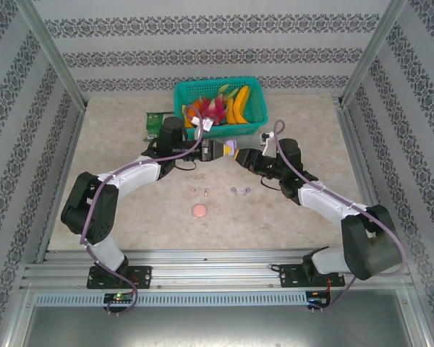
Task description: Insert the wireless bluetooth earbuds into the charging case
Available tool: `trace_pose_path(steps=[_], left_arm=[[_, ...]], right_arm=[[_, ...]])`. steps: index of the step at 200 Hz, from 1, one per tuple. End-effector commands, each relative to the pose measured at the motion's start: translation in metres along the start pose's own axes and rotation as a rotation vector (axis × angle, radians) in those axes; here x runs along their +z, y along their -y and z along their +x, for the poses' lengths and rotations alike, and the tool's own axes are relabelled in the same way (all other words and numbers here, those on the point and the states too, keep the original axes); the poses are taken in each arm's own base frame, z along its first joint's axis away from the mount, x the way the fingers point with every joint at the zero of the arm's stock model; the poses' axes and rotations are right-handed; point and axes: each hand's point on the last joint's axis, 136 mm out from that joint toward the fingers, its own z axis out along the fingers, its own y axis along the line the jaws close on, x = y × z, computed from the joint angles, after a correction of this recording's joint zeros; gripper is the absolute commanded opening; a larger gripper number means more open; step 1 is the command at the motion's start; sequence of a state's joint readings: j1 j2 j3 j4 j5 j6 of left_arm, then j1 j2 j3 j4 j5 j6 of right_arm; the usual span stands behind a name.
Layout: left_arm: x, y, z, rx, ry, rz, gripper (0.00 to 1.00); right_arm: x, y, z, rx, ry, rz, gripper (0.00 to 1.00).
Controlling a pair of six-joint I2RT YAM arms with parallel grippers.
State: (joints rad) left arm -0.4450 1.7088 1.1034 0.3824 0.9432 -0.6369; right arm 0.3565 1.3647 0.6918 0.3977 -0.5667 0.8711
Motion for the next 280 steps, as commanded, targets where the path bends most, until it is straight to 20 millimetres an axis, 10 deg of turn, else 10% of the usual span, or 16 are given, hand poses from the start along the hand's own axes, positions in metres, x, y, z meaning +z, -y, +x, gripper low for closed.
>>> trace_pose_path(steps=[1, 165, 280], left_arm=[[0.002, 0.018, -0.006, 0.050, 0.004, 0.058, 0.00], [0.004, 0.023, -0.001, 0.050, -0.006, 0.072, 0.00], [0.007, 0.020, 0.003, 0.040, -0.015, 0.064, 0.00]], right_arm=[[0.003, -0.019, -0.010, -0.027, 0.017, -0.053, 0.33], [0.005, -0.015, -0.022, -0.018, 0.035, -0.040, 0.31], [0.003, -0.023, -0.028, -0.024, 0.040, -0.060, 0.08]])
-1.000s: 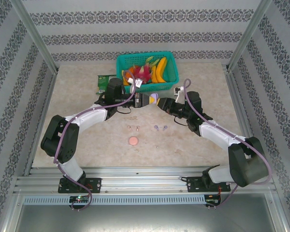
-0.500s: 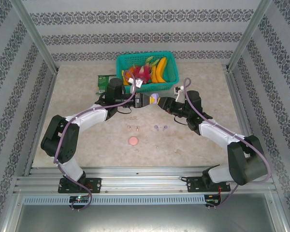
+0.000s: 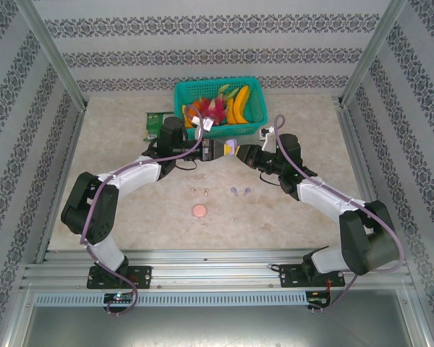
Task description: Insert the wireless bluetooth earbuds into the charging case
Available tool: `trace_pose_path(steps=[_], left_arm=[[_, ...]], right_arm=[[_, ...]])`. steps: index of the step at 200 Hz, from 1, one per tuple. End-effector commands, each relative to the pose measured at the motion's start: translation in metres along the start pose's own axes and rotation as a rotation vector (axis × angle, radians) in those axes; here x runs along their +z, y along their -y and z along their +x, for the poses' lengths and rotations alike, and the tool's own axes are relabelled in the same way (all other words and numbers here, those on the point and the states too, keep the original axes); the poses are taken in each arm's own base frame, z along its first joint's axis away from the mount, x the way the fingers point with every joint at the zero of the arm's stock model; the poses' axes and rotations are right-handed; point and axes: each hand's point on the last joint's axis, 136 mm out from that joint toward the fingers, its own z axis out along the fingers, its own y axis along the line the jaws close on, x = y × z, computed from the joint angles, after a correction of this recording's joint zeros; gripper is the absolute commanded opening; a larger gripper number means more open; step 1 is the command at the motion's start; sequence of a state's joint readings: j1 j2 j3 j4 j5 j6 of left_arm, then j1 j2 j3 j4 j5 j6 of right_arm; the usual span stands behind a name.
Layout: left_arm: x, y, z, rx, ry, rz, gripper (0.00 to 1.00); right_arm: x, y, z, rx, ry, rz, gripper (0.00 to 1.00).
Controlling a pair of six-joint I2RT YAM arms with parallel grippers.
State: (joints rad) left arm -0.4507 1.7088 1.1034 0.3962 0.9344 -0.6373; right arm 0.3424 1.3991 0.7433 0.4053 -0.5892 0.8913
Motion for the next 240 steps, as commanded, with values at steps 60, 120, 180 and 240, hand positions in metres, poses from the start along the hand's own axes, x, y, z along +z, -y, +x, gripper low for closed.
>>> trace_pose_path(steps=[60, 120, 180, 240], left_arm=[[0.008, 0.014, 0.005, 0.015, -0.020, 0.052, 0.00], [0.008, 0.008, 0.000, 0.009, 0.007, 0.009, 0.32], [-0.010, 0.012, -0.014, 0.069, 0.026, -0.097, 0.70], [-0.043, 0.011, -0.025, 0.173, -0.116, -0.221, 0.83]], right_arm=[[-0.005, -0.024, -0.015, -0.045, 0.032, -0.045, 0.00], [-0.004, -0.028, -0.013, -0.071, 0.014, -0.021, 0.00], [-0.006, -0.023, -0.013, -0.149, -0.009, 0.033, 0.00], [0.001, -0.010, -0.016, -0.402, -0.088, 0.122, 0.00]])
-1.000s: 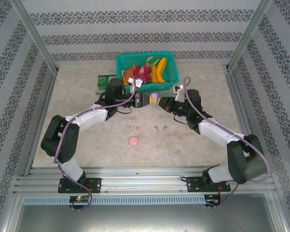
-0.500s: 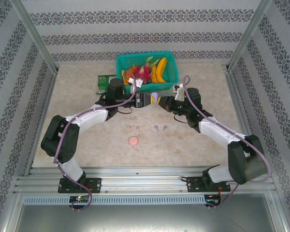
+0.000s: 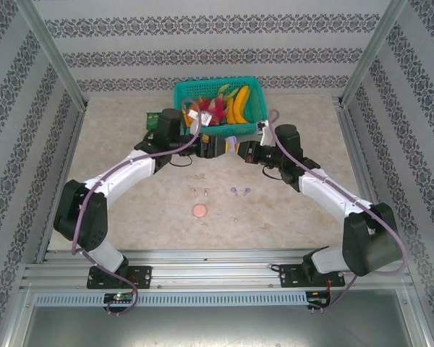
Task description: Insert the wireless bluetooth earbuds into the charging case
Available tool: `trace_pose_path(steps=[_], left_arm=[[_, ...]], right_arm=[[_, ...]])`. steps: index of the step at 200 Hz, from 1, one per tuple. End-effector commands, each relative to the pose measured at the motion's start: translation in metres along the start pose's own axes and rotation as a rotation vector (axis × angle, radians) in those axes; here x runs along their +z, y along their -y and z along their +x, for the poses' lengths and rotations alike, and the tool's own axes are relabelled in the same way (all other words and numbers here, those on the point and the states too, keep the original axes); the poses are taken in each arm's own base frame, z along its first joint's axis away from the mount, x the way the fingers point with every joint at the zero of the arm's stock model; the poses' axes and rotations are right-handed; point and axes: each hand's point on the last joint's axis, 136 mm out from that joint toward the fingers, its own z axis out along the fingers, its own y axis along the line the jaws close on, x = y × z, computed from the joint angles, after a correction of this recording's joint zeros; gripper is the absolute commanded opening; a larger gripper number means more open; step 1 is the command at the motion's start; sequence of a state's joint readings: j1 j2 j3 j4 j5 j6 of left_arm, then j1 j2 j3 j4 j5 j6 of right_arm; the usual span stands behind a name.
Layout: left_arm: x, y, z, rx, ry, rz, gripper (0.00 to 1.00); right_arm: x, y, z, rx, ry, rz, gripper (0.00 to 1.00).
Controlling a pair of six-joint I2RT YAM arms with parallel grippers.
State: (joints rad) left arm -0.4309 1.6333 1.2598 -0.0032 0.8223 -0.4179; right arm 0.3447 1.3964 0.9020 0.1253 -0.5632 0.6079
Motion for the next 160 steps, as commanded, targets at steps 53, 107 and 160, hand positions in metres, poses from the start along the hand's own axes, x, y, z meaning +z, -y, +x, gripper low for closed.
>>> trace_pose_path(steps=[53, 107, 160], left_arm=[[-0.020, -0.020, 0.010, 0.130, -0.294, -0.073, 0.84], [-0.007, -0.040, 0.018, 0.113, -0.433, -0.042, 0.74], [0.003, -0.045, 0.023, 0.091, -0.468, 0.010, 0.67]], right_arm=[[0.011, 0.028, -0.019, -0.406, 0.006, 0.195, 0.00], [0.028, 0.031, -0.015, -0.580, -0.006, 0.191, 0.00], [0.043, 0.029, 0.001, -0.601, -0.080, 0.133, 0.00]])
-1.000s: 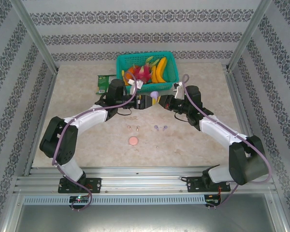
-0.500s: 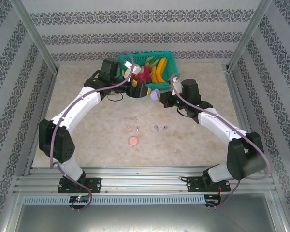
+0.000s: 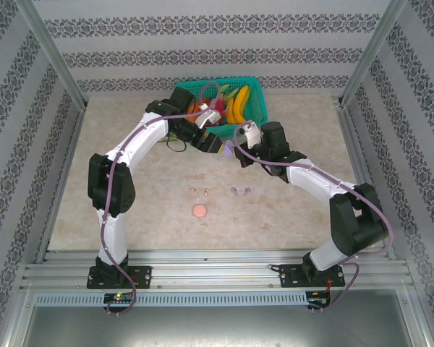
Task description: Insert the wireless bluetooth earbuds into the charging case
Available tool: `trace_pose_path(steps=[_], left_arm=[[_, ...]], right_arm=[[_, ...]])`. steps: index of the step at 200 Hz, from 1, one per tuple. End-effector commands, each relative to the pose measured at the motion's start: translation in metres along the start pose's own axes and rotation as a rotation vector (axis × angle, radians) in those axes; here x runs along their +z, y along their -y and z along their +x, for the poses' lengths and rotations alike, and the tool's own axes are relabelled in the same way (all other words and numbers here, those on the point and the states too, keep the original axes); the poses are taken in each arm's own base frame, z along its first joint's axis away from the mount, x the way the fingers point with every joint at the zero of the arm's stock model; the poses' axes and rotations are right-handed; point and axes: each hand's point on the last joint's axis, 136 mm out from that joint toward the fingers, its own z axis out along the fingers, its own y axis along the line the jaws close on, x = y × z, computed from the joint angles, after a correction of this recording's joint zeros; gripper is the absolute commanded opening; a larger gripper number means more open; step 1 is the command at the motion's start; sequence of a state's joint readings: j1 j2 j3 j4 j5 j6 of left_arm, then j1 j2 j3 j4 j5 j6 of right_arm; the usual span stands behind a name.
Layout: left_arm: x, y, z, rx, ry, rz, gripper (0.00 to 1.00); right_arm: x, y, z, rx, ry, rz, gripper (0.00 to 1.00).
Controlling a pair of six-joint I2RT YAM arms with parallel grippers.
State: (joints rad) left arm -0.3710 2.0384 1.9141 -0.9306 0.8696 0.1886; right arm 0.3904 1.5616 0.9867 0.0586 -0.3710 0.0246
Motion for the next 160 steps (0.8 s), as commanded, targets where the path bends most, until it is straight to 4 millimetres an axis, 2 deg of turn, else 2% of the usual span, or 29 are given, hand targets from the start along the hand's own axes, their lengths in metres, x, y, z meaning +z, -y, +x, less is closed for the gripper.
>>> trace_pose_path(steps=[1, 75, 135, 160], left_arm=[[-0.006, 0.008, 0.003, 0.014, -0.019, 0.057, 0.67], [0.010, -0.001, 0.009, -0.017, -0.042, 0.100, 0.62], [0.012, 0.001, 0.005, -0.013, -0.024, 0.131, 0.43], [0.013, 0.001, 0.004, -0.015, -0.020, 0.137, 0.41]], right_arm=[[0.001, -0.013, -0.016, -0.066, 0.029, -0.049, 0.00], [-0.001, -0.028, -0.026, -0.064, 0.051, -0.103, 0.00], [-0.001, -0.029, -0.029, -0.057, 0.055, -0.106, 0.00], [0.000, -0.029, -0.029, -0.053, 0.053, -0.109, 0.00]])
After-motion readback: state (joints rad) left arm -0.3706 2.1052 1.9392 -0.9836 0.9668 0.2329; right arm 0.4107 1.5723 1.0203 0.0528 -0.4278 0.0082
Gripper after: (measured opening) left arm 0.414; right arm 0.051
